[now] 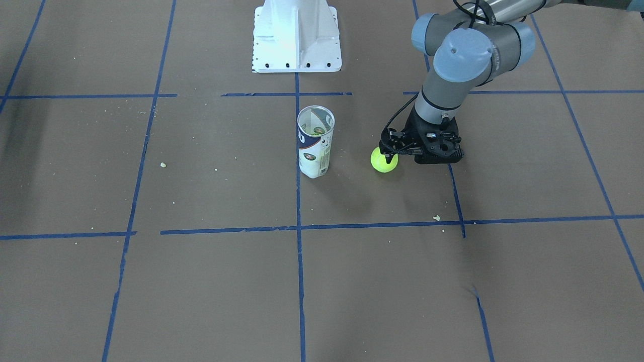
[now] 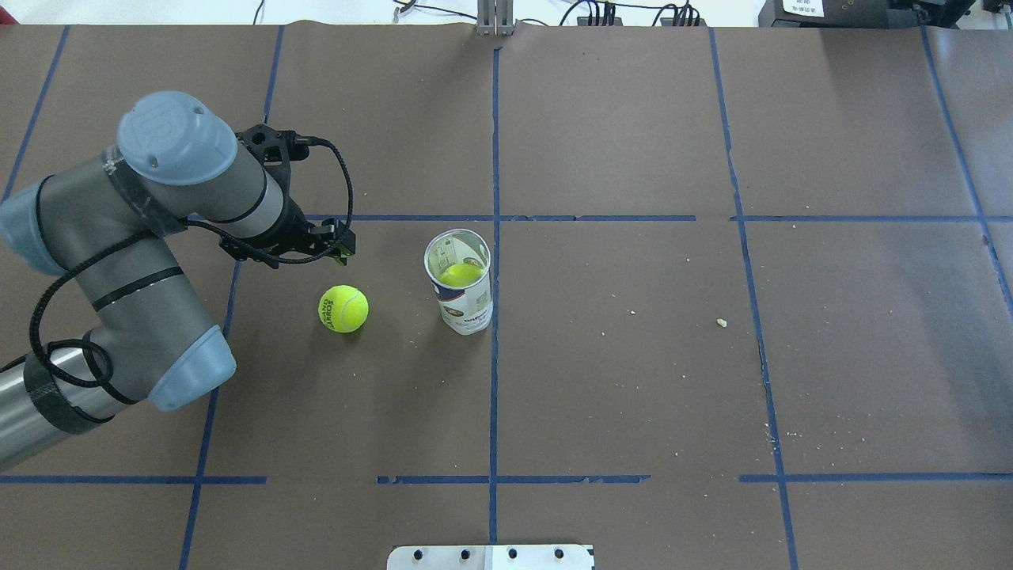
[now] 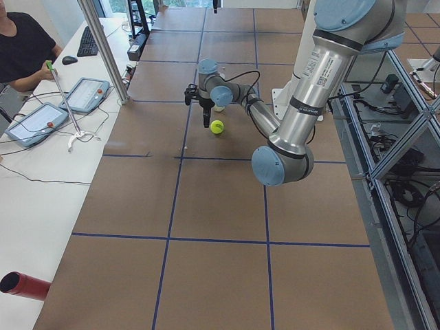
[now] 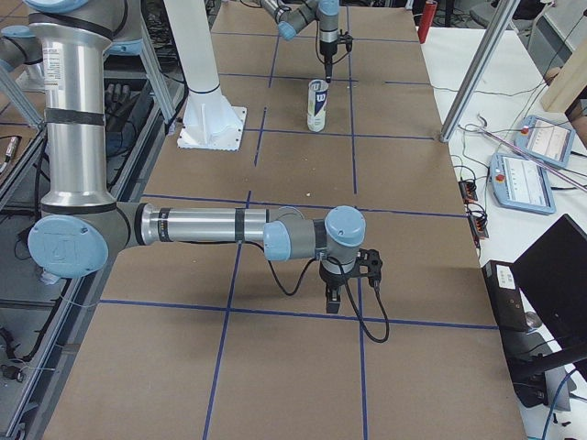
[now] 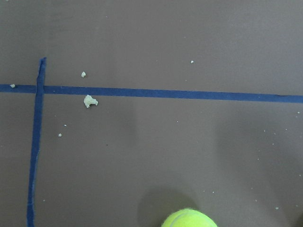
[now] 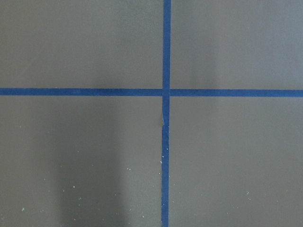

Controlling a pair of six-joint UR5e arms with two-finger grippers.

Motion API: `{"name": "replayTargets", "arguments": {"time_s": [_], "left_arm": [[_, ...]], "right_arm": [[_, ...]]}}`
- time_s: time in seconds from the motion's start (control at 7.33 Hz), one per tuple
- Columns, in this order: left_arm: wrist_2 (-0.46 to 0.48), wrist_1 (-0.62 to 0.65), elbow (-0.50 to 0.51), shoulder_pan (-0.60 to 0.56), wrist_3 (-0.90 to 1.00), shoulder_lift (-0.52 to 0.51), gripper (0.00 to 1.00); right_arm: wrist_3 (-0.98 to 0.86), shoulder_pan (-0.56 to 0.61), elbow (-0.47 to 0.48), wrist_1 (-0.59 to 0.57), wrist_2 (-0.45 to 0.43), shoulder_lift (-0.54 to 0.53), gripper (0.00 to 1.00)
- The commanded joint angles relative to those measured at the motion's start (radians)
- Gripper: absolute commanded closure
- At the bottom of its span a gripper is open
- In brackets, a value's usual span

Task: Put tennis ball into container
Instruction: 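Move the left gripper over the loose tennis ball and lower it, then close the left gripper around the tennis ball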

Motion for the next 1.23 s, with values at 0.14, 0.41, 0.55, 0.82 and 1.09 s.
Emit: {"name": "replayTargets", "arguments": {"time_s": [0.14,0.41,0.55,0.82,1.09], "left_arm": [[0.004,-0.038,0.035,0.057,-0.017,-0.002,0.0],[0.004,-0.081,0.064,0.067,-0.04,-0.003,0.0],[0.004,-0.083,0.084,0.074,-0.042,-0.005,0.0],[0.004,-0.13,0.109,0.077,-0.042,-0.005,0.0],[0.004,-0.132,0.109,0.086,-0.043,-0.005,0.0]], "right_arm": [[0.0,0.0,0.0,0.0,0.0,0.0,0.0],[0.0,0.0,0.0,0.0,0.0,0.0,0.0],[0.0,-0.001,0.0,0.0,0.0,0.0,0.0],[0.0,0.0,0.0,0.0,0.0,0.0,0.0],[0.0,0.0,0.0,0.0,0.0,0.0,0.0]]}}
